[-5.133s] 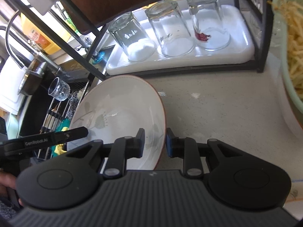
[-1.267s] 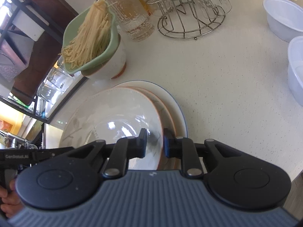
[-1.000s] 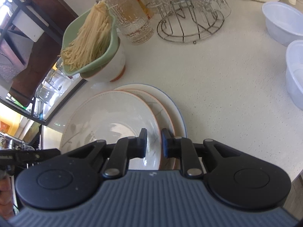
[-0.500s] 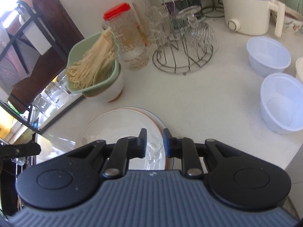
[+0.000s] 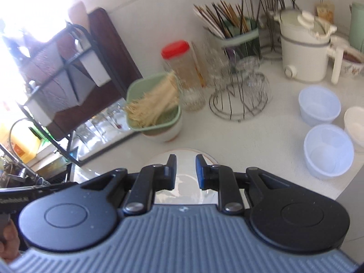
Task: Organize plates and bowls
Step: 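Move both grippers to the rim of a light blue plastic bowl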
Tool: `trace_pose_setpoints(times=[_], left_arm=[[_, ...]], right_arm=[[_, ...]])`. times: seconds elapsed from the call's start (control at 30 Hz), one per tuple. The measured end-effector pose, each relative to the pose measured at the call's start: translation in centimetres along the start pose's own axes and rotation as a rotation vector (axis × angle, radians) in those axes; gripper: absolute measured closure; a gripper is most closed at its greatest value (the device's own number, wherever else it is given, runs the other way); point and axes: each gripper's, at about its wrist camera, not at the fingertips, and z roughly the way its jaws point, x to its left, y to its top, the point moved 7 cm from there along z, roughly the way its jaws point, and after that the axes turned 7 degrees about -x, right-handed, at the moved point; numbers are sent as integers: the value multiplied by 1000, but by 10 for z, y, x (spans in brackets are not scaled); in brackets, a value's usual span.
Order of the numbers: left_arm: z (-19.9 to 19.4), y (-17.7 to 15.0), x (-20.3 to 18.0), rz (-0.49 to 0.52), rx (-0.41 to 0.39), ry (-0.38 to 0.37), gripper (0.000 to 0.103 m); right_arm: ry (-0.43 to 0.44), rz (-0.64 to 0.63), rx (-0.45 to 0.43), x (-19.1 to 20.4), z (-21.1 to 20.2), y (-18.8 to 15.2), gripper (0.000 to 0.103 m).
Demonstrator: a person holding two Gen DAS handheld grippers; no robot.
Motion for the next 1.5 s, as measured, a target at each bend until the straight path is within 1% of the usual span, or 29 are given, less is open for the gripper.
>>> trace_pose_setpoints(times=[0.2,0.4,0.53,0.7,0.8,0.9,1.1,1.37,1.5], left_arm=[[-20,-8,-4,23,-24,9,76],[-30,-19,-6,25,-19,3,76],[-34,-23,-7,20,-15,-14,76],[-29,-29,-18,33,-9,-21,76],[-21,-30,-26,27,-10,-15,76],[-11,-29,-39,46,-16,-3,76],[18,-22,-73,43,-27,14,76],[61,-17,-118,67,-19,36,76],[83,-14,-137,73,-9,40,76]], right_arm=[[5,-19,-23,15,-26,0,81],[5,-42,-8,30,-42,-11,81],[-10,-58,1,35,-47,-20,81],[-12,-56,13,30,-55,-28,81],[-12,-51,11,20,-55,-29,81],[-12,-42,4,5,-52,-27,81],[-12,-63,3,-31,-46,-9,81],[-37,-89,-3,-84,-31,11,81],[-48,-84,-8,-108,-27,16,81]])
